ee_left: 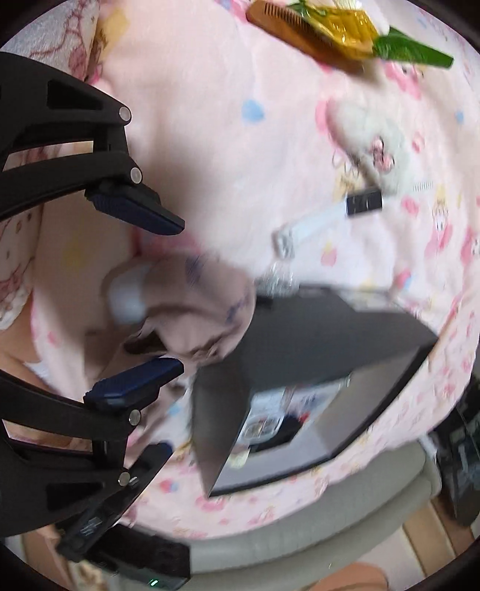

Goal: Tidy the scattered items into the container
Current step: 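Lift the beige cloth with the left tool and carry it over the box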

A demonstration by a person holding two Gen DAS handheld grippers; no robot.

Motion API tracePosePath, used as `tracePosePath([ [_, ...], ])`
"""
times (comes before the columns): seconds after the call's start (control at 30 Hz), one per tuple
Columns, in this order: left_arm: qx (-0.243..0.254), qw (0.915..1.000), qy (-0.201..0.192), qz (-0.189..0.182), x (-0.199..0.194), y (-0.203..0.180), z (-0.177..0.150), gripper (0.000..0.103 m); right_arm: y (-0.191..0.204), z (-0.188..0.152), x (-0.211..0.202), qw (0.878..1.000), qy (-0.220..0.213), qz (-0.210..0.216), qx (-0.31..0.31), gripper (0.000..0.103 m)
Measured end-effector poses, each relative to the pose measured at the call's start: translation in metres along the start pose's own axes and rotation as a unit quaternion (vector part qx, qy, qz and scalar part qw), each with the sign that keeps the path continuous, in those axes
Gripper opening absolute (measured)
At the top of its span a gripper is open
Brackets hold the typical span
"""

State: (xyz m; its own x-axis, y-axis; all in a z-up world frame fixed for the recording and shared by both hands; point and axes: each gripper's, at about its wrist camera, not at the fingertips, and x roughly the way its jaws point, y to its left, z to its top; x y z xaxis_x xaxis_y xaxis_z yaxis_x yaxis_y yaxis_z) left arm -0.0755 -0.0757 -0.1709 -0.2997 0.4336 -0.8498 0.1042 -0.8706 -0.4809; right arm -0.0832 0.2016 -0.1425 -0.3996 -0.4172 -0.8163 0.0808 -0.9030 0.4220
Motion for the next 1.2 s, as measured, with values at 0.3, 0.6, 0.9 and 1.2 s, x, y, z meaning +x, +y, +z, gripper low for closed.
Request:
tracePosePath([
  [0.3, 0.061, 0.9919, 0.091, 0.063, 0.052, -0.018, 0.001, 0.083, -0.004, -0.010, 0.061, 0.996, 0.080, 0.020, 0.046, 0.064],
  [0.6, 0.062, 0.9949, 0.052, -0.060, 0.012, -0.014, -0.012, 0.045, 0.020, -0.018, 0.033, 0.998, 0.015, 0.061, -0.026, 0.009],
  [0.9, 0.063, 0.9870, 0.055, -0.137, -0.002, -0.025, -0.017, 0.044, 0.020, -0.016, -0.009, 0.997, -0.028, 0.063, -0.044, 0.008],
  [1.2, 0.157, 0.9744, 0.006, -0.161, -0.063, -0.092, 0.023, 0.044, 0.053, 0.066, -0.105, 0.977, -0.126, 0.082, -0.153, 0.008],
])
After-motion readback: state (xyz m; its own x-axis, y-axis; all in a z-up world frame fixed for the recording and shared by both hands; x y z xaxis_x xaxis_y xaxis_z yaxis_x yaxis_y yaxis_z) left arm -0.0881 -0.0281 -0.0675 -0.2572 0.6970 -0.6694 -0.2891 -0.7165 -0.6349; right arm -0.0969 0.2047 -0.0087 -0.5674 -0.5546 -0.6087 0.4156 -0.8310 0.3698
